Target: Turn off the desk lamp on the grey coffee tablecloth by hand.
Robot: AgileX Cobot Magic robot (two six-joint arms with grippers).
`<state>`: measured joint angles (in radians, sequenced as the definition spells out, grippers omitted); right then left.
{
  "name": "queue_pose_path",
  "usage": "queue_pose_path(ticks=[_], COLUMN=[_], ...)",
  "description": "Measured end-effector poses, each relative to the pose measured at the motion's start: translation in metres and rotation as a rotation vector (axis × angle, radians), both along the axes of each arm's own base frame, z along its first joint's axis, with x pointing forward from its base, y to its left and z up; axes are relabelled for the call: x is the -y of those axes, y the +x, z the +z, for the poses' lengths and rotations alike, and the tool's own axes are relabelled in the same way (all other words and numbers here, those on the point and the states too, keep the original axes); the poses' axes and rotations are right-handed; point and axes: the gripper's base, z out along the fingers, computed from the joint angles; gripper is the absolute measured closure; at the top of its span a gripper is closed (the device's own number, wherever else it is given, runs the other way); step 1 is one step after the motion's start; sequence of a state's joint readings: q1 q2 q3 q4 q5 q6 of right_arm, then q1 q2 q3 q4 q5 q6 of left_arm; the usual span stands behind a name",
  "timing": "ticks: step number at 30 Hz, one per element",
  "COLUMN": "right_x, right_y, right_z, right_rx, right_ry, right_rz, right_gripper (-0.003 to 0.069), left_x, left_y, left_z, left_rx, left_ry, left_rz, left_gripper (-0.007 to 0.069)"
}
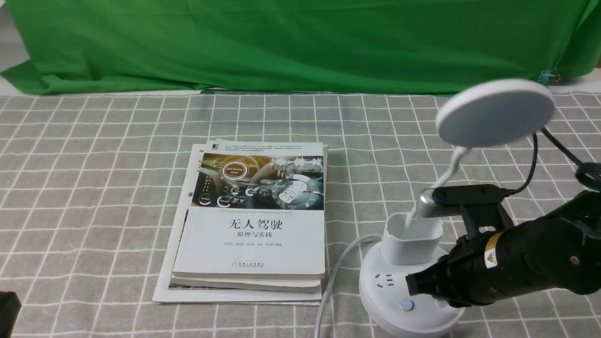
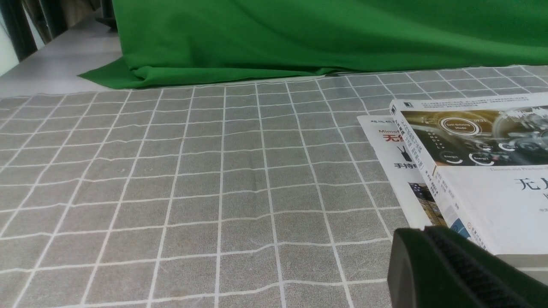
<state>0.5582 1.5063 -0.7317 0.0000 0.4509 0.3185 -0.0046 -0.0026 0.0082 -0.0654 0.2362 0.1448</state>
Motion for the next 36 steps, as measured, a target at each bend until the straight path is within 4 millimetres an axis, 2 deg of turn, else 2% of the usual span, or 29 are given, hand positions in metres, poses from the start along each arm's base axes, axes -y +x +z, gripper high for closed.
queue_pose_path(ticks=[7, 17, 20, 24, 25, 26, 29, 31, 33, 35, 36], right_x=[0.004, 0.007, 0.016, 0.041, 0.052, 0.053, 0.081, 0.087, 0.099, 0.102, 0.105], right_y=[-0.007, -0.01, -0.014, -0.018, -0.02, -0.02, -0.031, -0.036, -0.053, -0.063, -0.074], right_z=[0.029, 0.03, 0.03, 0.038, 0.044, 0.045, 0.071, 0.078, 0.095, 0.098, 0.101], right_rx=[0.097, 0.088, 0.059, 0.023, 0.026, 0.027, 0.1, 0.133, 0.225, 0.271, 0.325], right_ry=[0.06, 0.031, -0.069, -0.169, -0.188, -0.19, -0.188, -0.177, -0.148, -0.135, -0.118], right_rz=[0.0, 0.028, 0.072, 0.071, 0.06, 0.059, 0.002, -0.011, -0.027, -0.028, -0.03], right_gripper=[0.0635, 0.0635, 0.0635, 0.0635, 0.0635, 0.0635, 0.0635, 0.0635, 0.0635, 0.0635, 0.0635], left_x=[0.0, 0.0, 0.0, 0.0, 0.0, 0.0, 0.0, 0.0, 0.0, 0.0, 0.0], left_y=[0.0, 0.0, 0.0, 0.0, 0.0, 0.0, 0.0, 0.0, 0.0, 0.0, 0.0], left_z=[0.0, 0.0, 0.0, 0.0, 0.0, 0.0, 0.0, 0.0, 0.0, 0.0, 0.0], left_rx=[0.0, 0.0, 0.0, 0.0, 0.0, 0.0, 0.0, 0.0, 0.0, 0.0, 0.0], left_ry=[0.0, 0.0, 0.0, 0.0, 0.0, 0.0, 0.0, 0.0, 0.0, 0.0, 0.0], left_rz=[0.0, 0.0, 0.0, 0.0, 0.0, 0.0, 0.0, 0.0, 0.0, 0.0, 0.0], left_gripper=[0.0624, 0.0624, 0.0624, 0.0624, 0.0624, 0.0624, 0.0624, 0.0624, 0.0624, 0.0624, 0.0624])
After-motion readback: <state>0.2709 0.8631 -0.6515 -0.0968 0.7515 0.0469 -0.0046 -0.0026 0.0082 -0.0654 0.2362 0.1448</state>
